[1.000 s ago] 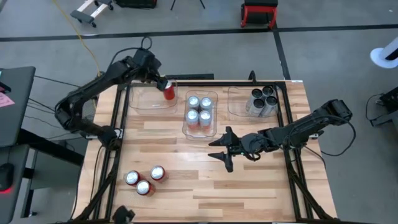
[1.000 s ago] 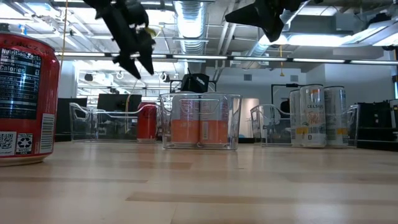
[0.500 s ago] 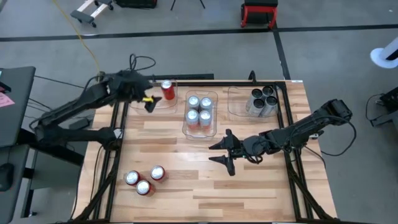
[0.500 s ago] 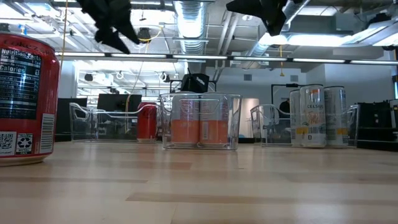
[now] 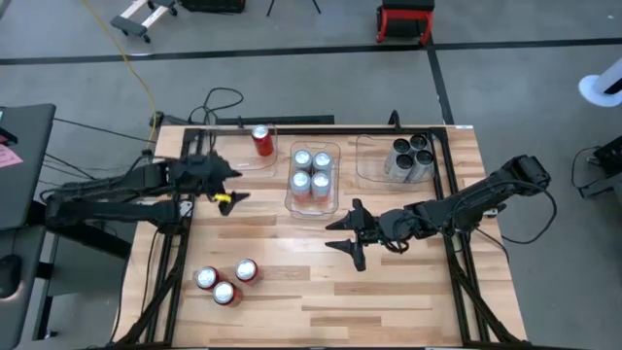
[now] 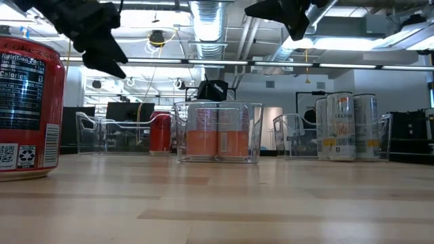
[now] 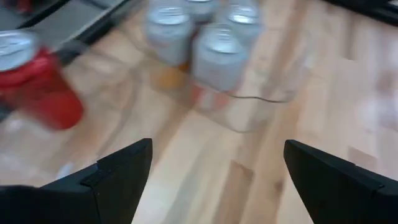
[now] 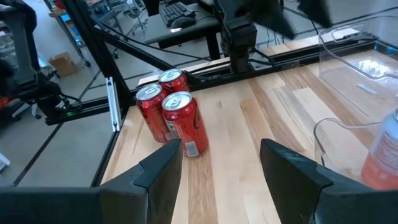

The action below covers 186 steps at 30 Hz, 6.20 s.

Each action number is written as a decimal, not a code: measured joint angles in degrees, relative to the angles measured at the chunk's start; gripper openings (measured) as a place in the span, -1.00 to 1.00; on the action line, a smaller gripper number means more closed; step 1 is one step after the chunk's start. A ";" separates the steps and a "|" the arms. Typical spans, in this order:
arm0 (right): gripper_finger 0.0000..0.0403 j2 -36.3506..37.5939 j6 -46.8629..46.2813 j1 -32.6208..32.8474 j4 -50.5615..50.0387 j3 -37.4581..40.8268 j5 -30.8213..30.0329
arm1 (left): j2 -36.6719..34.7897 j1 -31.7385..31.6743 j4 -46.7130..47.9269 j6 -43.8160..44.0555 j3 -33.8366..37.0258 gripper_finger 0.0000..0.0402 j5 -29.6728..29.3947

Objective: Sort soda cans
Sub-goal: Put the right red soda can in the left transparent bin

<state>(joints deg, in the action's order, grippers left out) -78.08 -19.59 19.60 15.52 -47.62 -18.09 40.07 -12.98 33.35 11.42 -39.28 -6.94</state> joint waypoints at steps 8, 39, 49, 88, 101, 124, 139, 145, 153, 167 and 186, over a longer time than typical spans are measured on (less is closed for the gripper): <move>0.17 0.00 1.45 -0.20 -0.54 0.00 0.00 | -1.55 16.10 -10.10 6.83 6.39 0.79 -0.09; 0.17 0.00 1.03 0.13 -3.29 -0.02 0.00 | 17.46 42.39 -17.91 10.21 6.77 0.79 -2.12; 0.17 0.00 1.04 0.13 -3.29 -0.02 0.01 | 18.87 42.39 -23.71 5.74 6.95 0.79 -1.50; 0.17 0.00 0.40 0.15 -3.51 -0.02 0.00 | 24.01 41.69 -28.66 -0.96 6.99 0.79 -4.42; 0.17 0.00 0.43 0.15 -3.51 -0.02 0.01 | 29.93 41.63 -32.26 -0.76 6.77 0.76 -5.78; 0.17 0.00 -1.08 0.15 -3.96 -0.02 0.02 | 25.36 29.46 -8.75 -0.04 -7.37 0.48 -15.23; 0.17 0.00 -0.98 -1.53 -3.25 -0.04 0.02 | 12.83 2.58 -1.02 -14.62 -16.68 0.48 -19.27; 0.17 0.00 -0.98 -2.17 -3.27 -0.04 0.02 | 15.26 -9.63 -2.60 -16.43 -16.35 0.48 -14.53; 0.17 0.02 -0.98 -1.91 -3.55 -0.04 0.04 | 21.65 -17.82 -14.04 -13.05 -10.35 0.48 -8.80; 0.17 0.02 -1.01 -1.75 -4.81 -0.04 0.11 | 28.05 -22.03 -27.69 -5.54 -0.85 0.48 -5.65; 0.17 0.02 -1.57 -1.73 -5.04 -0.04 0.10 | 35.58 -22.00 -33.58 -5.55 0.04 0.76 -1.41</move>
<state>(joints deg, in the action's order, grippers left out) -78.06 -21.17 17.87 10.48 -47.66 -17.98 75.65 -34.98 -0.23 5.87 -39.24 -8.35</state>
